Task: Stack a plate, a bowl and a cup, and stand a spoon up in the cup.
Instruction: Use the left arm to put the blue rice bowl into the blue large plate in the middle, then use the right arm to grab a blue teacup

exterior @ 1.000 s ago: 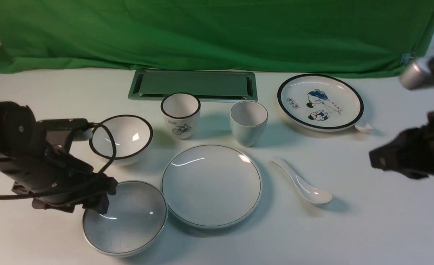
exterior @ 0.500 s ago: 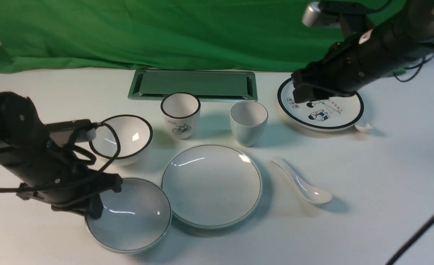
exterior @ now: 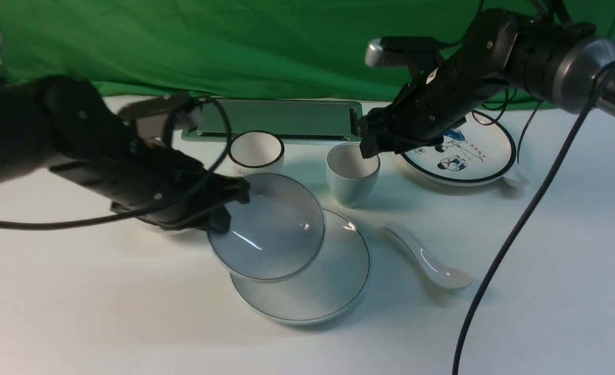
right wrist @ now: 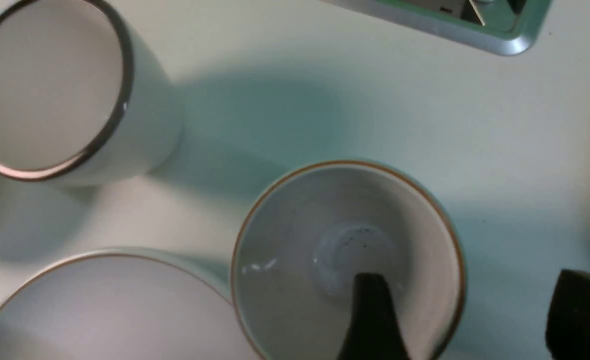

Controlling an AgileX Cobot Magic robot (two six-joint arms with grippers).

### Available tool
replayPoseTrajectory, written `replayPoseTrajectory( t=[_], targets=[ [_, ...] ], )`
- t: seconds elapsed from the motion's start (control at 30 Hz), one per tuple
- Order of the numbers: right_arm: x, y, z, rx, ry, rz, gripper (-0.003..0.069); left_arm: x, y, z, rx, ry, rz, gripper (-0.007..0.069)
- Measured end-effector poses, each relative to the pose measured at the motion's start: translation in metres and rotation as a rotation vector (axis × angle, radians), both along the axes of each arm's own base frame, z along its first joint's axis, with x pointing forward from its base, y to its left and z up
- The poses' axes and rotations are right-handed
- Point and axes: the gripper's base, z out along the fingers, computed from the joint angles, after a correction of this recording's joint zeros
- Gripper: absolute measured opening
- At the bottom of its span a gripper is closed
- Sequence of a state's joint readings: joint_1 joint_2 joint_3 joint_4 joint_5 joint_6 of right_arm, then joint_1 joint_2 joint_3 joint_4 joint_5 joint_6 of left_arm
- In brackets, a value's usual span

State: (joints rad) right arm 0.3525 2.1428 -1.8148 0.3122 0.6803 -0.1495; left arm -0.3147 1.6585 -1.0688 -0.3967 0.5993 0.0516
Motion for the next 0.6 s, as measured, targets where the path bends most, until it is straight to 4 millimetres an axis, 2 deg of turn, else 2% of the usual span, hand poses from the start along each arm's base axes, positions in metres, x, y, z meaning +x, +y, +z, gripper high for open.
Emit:
replayPoseTrajectory(
  t=[0.13,0.23,0.3,0.37,0.4,0.43,0.53,0.6],
  targets=[
    [0.003,0.001,-0.014,-0.009,0.025,0.0,0.0484,0.019,-0.023,-0.034,0.017,0.043,-0.026,0.0036],
    [0.004,0.002,-0.017,-0.011,0.031,0.002,0.0465,0.027,-0.03,-0.044,0.013,0.052,-0.026,0.0036],
    [0.004,0.002,-0.017,-0.014,0.028,0.007,0.0375,0.03,-0.032,-0.045,0.006,0.054,-0.021,0.0036],
    [0.004,0.002,-0.017,-0.018,0.021,0.017,0.0217,0.031,-0.032,-0.046,0.007,0.054,-0.022,0.0037],
    [0.004,0.002,-0.017,-0.019,0.02,0.019,0.02,0.031,-0.032,-0.046,0.008,0.054,-0.023,0.0039],
    [0.004,0.003,-0.016,-0.022,0.015,0.025,0.0092,0.031,-0.032,-0.045,0.012,0.054,-0.028,0.0055],
    [0.005,0.003,-0.012,-0.024,0.016,0.033,0.0079,0.031,-0.033,-0.045,0.019,0.056,-0.037,0.0087],
    [0.005,0.003,0.008,-0.019,-0.001,0.047,0.0079,0.03,-0.032,-0.045,0.025,0.064,-0.044,0.0171]
  ],
)
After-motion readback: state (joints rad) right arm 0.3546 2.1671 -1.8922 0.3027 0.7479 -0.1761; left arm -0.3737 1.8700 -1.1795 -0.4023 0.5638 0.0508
